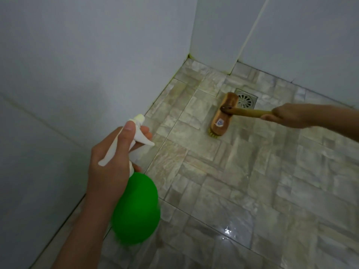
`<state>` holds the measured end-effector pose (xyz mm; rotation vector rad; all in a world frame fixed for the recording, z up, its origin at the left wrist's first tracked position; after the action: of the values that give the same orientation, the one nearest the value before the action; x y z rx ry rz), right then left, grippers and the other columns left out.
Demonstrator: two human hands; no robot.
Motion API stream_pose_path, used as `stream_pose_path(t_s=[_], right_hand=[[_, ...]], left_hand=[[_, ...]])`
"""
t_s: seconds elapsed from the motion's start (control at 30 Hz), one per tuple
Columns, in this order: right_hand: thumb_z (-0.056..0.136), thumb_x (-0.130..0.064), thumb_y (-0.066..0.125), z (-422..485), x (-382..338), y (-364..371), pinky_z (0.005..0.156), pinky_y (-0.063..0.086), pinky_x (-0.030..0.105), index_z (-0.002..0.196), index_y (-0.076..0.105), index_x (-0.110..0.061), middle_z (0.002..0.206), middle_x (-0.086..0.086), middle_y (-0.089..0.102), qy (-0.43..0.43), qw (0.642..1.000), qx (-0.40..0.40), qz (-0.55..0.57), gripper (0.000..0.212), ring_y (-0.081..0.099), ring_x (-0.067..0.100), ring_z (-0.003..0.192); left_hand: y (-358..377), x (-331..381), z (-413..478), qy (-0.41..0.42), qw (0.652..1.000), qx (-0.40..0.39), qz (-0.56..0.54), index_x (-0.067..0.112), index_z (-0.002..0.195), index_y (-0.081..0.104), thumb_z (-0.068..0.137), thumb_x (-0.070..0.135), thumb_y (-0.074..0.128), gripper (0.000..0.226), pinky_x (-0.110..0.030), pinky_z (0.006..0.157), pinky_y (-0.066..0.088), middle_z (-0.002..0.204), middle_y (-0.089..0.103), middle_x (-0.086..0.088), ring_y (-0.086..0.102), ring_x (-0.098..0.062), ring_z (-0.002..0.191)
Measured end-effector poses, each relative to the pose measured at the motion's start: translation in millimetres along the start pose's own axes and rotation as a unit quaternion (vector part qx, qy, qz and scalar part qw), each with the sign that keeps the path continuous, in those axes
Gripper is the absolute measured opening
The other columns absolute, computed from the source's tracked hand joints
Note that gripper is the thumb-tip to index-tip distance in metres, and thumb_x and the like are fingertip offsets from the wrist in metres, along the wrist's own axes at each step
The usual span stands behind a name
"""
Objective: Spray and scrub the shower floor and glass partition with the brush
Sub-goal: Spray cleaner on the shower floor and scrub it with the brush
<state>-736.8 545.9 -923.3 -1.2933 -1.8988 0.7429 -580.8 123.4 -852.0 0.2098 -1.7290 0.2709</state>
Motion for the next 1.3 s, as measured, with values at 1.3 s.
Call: stream_pose_path(t_s=[1.3], right_hand=[[0.1, -0.053, 0.021, 21.4, -85.8, -31.1, 0.055, 0.043, 0.03, 0.081, 0.049, -0.004, 0.081, 0.011, 0.056, -0.015, 0.989, 0.044, 0.139, 0.059, 0.055, 0.025, 0.063]], left_hand=[[80.3, -3.6, -0.2, 0.016, 0.998, -0.051, 0.014, 0.054, 0.079, 0.076, 0.088, 0.061, 0.049, 0.029, -0.02, 0.047, 0.05, 0.099, 0.078, 0.01, 0.071, -0.007, 0.099]])
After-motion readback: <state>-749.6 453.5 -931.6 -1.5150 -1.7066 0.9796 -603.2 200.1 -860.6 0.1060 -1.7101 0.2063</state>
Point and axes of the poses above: each hand's wrist, its own z-axis towards the middle knuckle, its own y-axis out of the palm, x = y × z, the point moved 8 cm from there along z, towards the middle knuckle
